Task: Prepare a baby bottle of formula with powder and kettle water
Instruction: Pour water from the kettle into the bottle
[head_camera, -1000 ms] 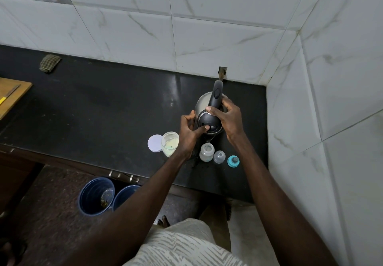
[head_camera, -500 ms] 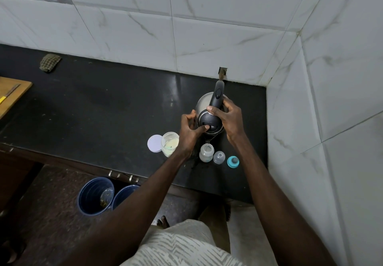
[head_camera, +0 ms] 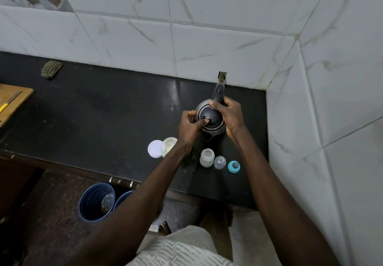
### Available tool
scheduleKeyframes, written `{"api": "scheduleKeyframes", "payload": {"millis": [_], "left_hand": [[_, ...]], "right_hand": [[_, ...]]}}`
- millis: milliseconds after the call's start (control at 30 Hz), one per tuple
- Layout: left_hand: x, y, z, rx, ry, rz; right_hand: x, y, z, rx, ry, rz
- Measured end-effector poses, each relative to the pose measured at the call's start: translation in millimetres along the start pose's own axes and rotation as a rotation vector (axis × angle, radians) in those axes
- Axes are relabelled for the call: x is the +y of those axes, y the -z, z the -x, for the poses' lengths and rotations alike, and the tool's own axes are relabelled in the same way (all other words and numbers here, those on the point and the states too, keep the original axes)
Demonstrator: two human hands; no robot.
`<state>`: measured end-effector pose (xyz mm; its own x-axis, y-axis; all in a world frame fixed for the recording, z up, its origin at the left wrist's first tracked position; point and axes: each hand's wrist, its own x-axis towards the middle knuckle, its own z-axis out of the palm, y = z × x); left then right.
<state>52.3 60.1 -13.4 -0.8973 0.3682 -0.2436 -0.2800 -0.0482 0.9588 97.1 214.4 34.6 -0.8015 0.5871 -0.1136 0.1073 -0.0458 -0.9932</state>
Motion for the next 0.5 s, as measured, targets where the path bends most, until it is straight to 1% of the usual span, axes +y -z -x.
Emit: {"api": "scheduleKeyframes", "payload": {"millis": [100,200,267,367,433,500], "left_hand": [[12,-3,-14,-0.033,0.044,-0.036],[19,-6,-46,-0.09,0.151,-0.1],[21,-10,-71,-0.097,0.198,-0.123],[47,-22,-88,-0.113,0.209,-0.198],[54,-29,-104,-0.126,0.208,-0.267],[55,-37,-116,-0.109,0.247,-0.324]], "right_hand": [[-4,-3,-16,-0.019,-0.03,0.005],[-5,-3,-34,-0.054,-0.046,-0.039],[-5,-3,-45,-0.072,-0.041,-0.049],[-2,-5,-60,-0.034,-0.051,0.0],[-3,-5,-66,0.013,-0.057,0.054],[-5,-1,-69,0.032,-0.07,0.121]]}}
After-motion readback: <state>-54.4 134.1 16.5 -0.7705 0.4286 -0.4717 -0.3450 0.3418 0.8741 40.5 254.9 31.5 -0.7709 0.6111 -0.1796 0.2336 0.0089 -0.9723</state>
